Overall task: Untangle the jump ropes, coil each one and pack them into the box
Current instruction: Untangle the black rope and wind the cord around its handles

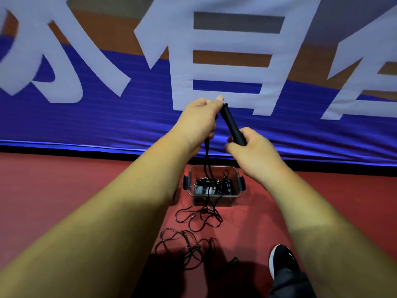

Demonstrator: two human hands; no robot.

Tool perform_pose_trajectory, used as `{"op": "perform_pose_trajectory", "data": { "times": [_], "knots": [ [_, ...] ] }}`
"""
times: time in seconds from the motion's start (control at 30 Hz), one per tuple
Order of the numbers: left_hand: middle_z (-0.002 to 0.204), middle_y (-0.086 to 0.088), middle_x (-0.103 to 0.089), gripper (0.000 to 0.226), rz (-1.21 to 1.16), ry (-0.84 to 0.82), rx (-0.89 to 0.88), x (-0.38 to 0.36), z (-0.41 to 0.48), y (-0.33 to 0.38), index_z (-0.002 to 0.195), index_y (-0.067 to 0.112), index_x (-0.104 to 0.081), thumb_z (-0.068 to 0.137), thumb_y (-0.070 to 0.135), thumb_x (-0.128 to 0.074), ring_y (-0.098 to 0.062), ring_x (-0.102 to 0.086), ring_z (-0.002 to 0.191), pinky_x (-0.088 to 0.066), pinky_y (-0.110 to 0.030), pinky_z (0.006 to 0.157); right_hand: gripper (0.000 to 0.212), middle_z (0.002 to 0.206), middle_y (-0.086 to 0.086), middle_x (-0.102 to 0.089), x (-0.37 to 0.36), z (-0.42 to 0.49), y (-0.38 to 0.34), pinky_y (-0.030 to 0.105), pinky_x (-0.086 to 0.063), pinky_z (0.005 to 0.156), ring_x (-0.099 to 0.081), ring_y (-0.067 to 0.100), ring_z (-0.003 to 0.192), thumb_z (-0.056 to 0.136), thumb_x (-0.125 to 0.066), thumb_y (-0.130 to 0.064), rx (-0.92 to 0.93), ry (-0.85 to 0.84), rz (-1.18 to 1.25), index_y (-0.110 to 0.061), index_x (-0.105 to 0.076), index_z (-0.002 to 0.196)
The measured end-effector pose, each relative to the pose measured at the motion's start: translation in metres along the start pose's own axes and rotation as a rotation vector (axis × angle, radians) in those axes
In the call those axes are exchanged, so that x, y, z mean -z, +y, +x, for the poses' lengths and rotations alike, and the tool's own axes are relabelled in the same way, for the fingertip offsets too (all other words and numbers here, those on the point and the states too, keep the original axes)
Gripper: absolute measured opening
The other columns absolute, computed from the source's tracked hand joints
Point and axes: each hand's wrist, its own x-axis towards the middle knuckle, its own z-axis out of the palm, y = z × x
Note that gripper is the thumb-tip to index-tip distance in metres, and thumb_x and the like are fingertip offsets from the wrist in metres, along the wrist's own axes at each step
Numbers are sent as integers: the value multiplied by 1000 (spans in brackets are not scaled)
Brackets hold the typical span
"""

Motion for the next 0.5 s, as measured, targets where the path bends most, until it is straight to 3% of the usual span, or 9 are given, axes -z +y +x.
{"op": "perform_pose_trajectory", "data": {
  "times": [0.13, 0.23, 0.33, 0.4, 0.5],
  "knots": [
    [66, 2, -35, 31, -15, -21, 16, 3, -3, 0, 84, 20, -51, 101, 44, -62, -19, -31, 59, -34, -35, 58, 26, 74, 3, -60, -5, 0, -3, 40, -50, 61, -64, 29, 67, 93, -65, -38, 2, 36, -39, -16, -56, 83],
    [68, 2, -35, 32, -48, -41, 33, 1, -6, 0, 83, 20, -51, 101, 43, -63, -18, -33, 57, -41, -35, 59, 35, 86, 7, -62, -5, 3, -4, 36, -41, 56, -65, 27, 69, 97, -63, -39, 19, 34, -138, -14, -54, 75],
    [74, 1, -41, 31, -74, -52, 47, 0, -7, 1, 85, 19, -53, 103, 43, -61, -17, -40, 63, -56, -36, 65, 18, 81, 7, -70, -7, 3, -6, 34, -53, 57, -75, 21, 61, 99, -61, -31, -9, -11, -64, -17, -60, 88],
    [77, 2, -44, 30, -68, -70, 58, 0, -8, 4, 90, 19, -57, 103, 45, -58, -17, -43, 67, -59, -37, 72, 2, 88, 5, -69, -8, 4, -5, 44, -64, 60, -76, 22, 60, 99, -62, -25, -9, -10, 65, -24, -61, 99],
    [76, 3, -44, 31, -20, -56, 53, 2, -8, 6, 94, 19, -59, 104, 48, -54, -17, -44, 68, -55, -37, 70, 9, 98, 7, -68, -9, 4, -6, 48, -66, 58, -77, 29, 67, 99, -65, -23, -3, -5, 154, -30, -63, 104]
  ]
}}
